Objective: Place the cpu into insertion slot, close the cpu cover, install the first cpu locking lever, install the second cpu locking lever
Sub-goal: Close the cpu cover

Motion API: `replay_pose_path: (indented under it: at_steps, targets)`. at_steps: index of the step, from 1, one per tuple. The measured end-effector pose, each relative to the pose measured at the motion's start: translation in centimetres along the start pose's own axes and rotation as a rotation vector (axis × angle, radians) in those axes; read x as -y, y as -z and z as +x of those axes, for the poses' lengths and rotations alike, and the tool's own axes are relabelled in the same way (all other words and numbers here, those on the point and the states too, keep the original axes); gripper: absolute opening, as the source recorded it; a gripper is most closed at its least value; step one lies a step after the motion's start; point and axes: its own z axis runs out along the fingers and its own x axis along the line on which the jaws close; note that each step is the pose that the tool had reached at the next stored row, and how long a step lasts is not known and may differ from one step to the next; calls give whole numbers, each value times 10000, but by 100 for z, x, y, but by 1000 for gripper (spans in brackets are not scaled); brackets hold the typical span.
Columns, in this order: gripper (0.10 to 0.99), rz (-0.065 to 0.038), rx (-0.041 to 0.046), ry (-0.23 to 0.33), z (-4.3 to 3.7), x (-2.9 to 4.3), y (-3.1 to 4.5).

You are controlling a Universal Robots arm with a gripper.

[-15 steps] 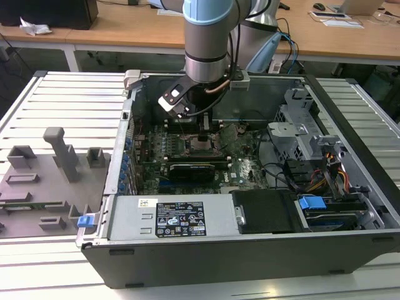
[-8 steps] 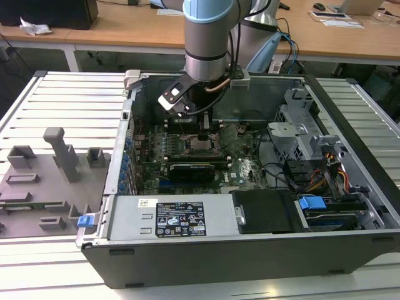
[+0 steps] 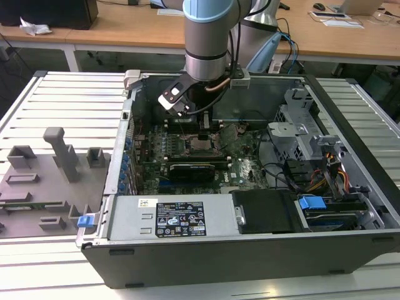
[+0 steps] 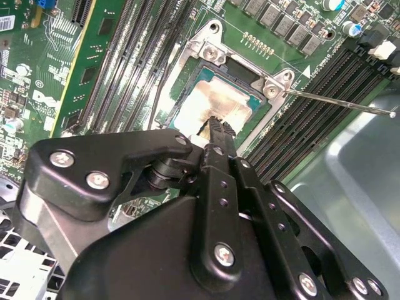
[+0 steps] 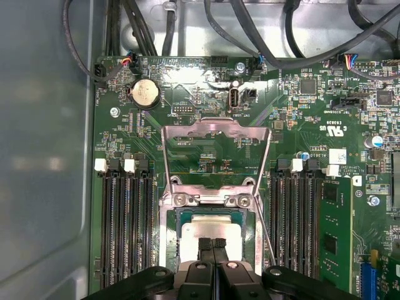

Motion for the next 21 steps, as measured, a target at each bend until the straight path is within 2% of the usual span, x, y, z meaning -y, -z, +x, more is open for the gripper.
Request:
replay_pose_path:
  at_steps: [21]
  targets:
    - [106, 0, 0, -1, 0, 0, 5]
